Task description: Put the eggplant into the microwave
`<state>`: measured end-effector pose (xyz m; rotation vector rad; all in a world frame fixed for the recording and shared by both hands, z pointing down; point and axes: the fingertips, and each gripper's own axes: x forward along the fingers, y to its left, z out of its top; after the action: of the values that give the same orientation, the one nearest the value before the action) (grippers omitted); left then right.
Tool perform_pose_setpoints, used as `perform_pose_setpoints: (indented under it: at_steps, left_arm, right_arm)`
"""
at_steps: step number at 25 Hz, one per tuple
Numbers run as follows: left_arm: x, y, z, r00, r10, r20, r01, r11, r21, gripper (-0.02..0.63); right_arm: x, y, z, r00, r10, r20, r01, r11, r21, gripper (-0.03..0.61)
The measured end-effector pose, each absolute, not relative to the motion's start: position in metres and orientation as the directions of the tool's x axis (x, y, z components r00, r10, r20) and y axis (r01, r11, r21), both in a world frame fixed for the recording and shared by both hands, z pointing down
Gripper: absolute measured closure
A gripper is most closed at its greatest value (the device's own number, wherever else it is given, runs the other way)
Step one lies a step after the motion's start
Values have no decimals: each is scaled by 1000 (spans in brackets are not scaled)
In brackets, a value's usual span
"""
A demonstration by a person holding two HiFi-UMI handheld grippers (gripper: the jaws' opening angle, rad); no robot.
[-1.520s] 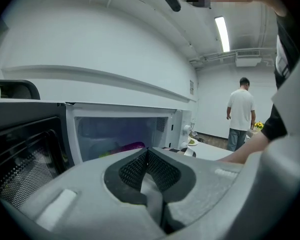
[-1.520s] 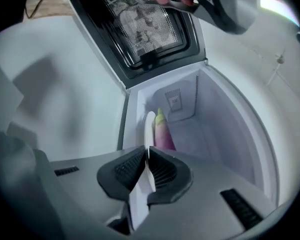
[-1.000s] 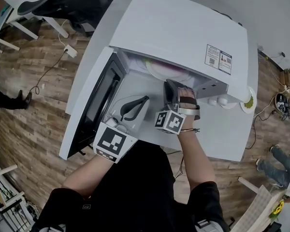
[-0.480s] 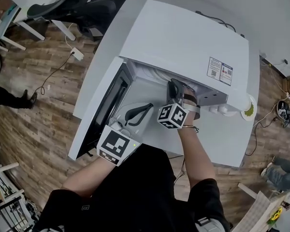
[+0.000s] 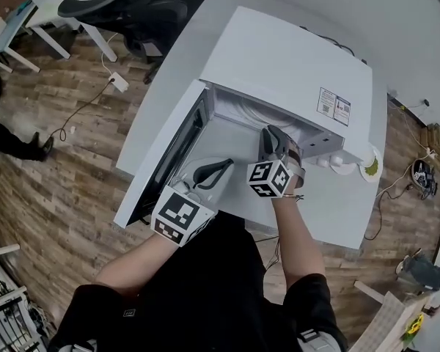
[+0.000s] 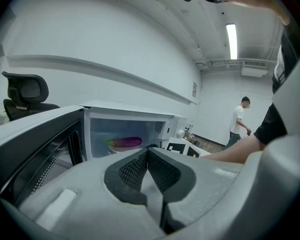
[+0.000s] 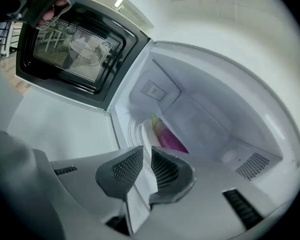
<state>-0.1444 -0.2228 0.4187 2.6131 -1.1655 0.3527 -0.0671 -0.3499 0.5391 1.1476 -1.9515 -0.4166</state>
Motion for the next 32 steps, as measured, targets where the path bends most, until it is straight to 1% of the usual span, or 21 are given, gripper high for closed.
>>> perform_pose_setpoints:
  at_steps: [4,6,10,13,17,20,24,28,32]
  left_arm:
    - [-147,-203,405,665,-686,295,-744,-640,191,604]
    - [-146,-191,396,674,-682,285,-738,-643,206,604]
    - [-142,-173,380,684,-677,271,-729,-646,226,604]
    - [-139,-160,367,688,-678,258,-726,-648,230,604]
    - [-128,-147,351,692,-678,249,-722,-660,210,604]
    - [-117,-134,336,694,-680,237,-720,-667,191,604]
    - [-106,-122,314,673,-708,214,-739,-654,160,604]
    - [-88,-107,299,659,-728,189,-752,-641,152,604]
    - [-79,-90,277,646,-746,160,-763,-633,131,604]
  right_arm:
    - [-58,-310,508,-253,-849,464,-624,510,592,518]
    - [-54,-286,490,-267,-847,459,-672,505,542,518]
    - [-47,-235,455,-333,-835,438,-783,504,365,522]
    - [-46,-198,438,-379,-820,428,-797,524,299,529]
    - [-34,-158,418,-458,-784,419,-834,543,104,543]
    - [-15,-133,392,-508,-773,380,-833,553,13,549]
    - [7,-109,347,-618,-741,263,-785,604,-141,561]
    - [35,-87,307,-662,-729,177,-750,644,-153,563]
    - [47,-71,272,-690,-717,102,-723,675,-144,563]
